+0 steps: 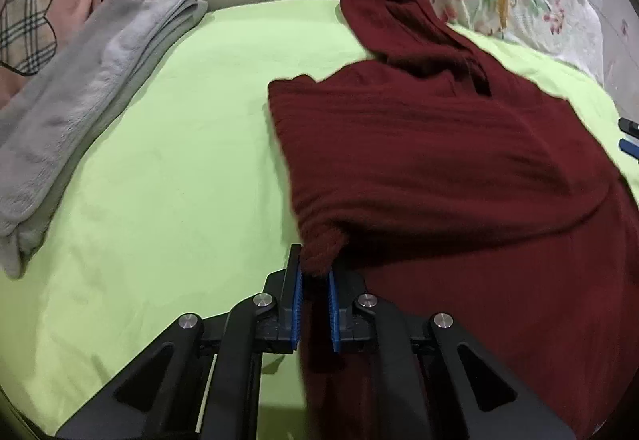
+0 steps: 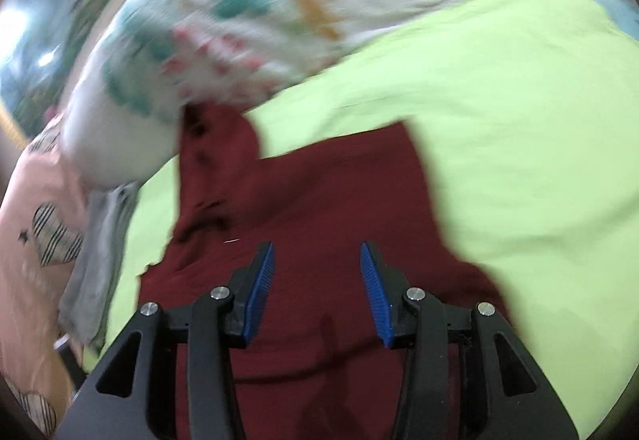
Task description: Fold large clothes
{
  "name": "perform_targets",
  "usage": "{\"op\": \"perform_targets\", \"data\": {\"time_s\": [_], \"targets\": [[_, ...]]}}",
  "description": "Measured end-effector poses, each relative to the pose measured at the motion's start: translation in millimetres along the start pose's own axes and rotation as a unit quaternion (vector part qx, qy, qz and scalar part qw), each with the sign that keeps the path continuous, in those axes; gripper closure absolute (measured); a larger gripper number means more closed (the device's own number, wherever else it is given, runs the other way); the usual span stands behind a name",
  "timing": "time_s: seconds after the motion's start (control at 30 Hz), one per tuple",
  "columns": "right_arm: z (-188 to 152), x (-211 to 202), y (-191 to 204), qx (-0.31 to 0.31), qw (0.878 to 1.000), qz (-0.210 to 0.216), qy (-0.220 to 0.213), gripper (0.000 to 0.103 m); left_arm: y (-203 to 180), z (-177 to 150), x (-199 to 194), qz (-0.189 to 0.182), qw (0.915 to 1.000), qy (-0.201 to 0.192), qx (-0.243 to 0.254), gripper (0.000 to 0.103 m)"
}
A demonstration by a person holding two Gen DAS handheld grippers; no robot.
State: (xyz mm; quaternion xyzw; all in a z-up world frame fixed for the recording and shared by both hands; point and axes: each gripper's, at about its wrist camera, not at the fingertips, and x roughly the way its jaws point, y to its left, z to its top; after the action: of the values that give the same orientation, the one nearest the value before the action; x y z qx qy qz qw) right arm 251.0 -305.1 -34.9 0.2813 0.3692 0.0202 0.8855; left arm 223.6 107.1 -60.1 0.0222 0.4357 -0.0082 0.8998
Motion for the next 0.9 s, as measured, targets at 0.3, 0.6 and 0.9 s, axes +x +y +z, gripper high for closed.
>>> {"op": "perform_targets", "data": {"time_s": [0.3, 0.6, 0.9], "targets": [[-3, 34, -8, -0.038, 0.997, -0.017, 0.062, 0.057, 15, 14, -39, -0.051, 0.9974, -0.026, -0.045, 0.093], [7, 28, 26, -0.101, 0.994, 0.006, 0.051, 0.097, -18, 30, 10, -0.048, 0.9984, 0.022, -0.019, 0.093], [8, 52, -1, -0.083, 0.991, -0.078, 0.075, 0.097, -21, 21, 10, -0.038, 0.9989, 0.016, -0.021, 0.092]]}}
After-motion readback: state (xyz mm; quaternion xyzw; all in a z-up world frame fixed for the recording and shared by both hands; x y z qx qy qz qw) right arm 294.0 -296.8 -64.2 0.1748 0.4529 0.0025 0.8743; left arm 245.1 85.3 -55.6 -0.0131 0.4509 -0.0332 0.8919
